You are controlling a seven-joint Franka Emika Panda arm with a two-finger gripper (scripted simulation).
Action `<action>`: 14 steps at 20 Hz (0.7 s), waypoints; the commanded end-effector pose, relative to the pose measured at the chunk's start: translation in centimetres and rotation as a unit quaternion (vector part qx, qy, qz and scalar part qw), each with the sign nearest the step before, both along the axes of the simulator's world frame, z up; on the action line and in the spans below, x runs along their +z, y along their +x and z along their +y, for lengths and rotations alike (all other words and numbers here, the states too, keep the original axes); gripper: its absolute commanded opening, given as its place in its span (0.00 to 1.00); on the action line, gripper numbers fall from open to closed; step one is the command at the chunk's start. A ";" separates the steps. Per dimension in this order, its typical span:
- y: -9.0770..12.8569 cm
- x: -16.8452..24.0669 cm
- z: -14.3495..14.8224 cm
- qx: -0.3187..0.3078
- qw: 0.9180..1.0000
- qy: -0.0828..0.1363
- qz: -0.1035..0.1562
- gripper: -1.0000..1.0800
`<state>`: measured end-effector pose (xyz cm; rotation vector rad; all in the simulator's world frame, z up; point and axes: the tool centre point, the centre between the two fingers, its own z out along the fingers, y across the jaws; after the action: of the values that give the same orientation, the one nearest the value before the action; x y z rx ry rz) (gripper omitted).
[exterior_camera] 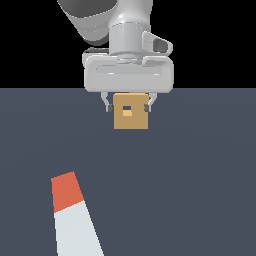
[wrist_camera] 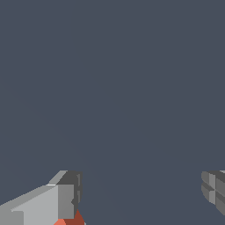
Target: Insert the peg into the horizontal hole in a box.
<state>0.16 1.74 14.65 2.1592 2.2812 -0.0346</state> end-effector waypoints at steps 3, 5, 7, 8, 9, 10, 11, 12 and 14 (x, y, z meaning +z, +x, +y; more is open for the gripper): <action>0.0 0.0 -0.1 0.001 1.000 0.000 0.000 0.96; -0.2 -0.1 -0.3 0.003 1.000 0.000 0.000 0.96; -0.3 -0.2 -0.6 0.007 1.000 0.000 0.000 0.96; -0.5 -0.3 -0.8 0.010 1.000 0.000 0.000 0.96; -0.6 -0.4 -1.0 0.013 1.000 0.000 0.000 0.96; -0.8 -0.5 -1.3 0.016 1.000 0.001 0.000 0.96; -0.9 -0.6 -1.6 0.020 1.000 0.001 0.000 0.96; -1.1 -0.7 -1.9 0.024 1.000 0.001 -0.001 0.96; -1.5 -1.0 -2.7 0.033 0.999 0.001 -0.001 0.96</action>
<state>-1.04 -0.34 13.90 2.0974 2.3381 -0.0307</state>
